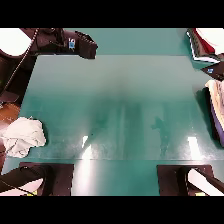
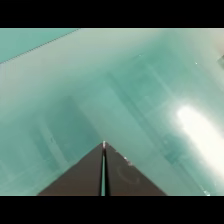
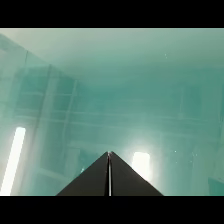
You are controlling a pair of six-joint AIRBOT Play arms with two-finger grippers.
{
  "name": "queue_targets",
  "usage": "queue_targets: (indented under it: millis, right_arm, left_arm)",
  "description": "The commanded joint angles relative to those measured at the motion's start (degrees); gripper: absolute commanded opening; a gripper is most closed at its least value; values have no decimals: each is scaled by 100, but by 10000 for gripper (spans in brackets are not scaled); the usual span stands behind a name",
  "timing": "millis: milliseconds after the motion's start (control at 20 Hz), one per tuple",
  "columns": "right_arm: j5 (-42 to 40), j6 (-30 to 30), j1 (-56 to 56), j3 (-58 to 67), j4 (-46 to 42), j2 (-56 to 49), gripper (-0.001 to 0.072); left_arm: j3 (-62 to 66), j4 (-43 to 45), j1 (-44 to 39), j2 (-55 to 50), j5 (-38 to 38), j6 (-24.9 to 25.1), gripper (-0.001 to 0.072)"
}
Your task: Fold the shirts.
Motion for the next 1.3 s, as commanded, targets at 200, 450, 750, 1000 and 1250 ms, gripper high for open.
queue_targets:
  millis: [200, 450, 750, 1000, 1250]
  right_arm:
    - [109, 2, 4, 0, 4, 2, 21]
    - [177, 2, 4, 0, 7, 2, 21]
    - [575, 0, 4, 0, 22, 2, 21]
    - [785, 2, 4, 0, 59, 4, 21]
    - [933, 2, 4, 0, 55, 4, 21]
  left_arm:
    - [0, 2, -2, -2, 4, 0, 27]
    - [0, 2, -2, -2, 4, 0, 27]
    - [136, 173, 153, 177, -267, -125, 26]
    - [-179, 2736, 866, 916, -3123, -706, 27]
    - [-1996, 3003, 2004, 1187, -3545, -772, 131]
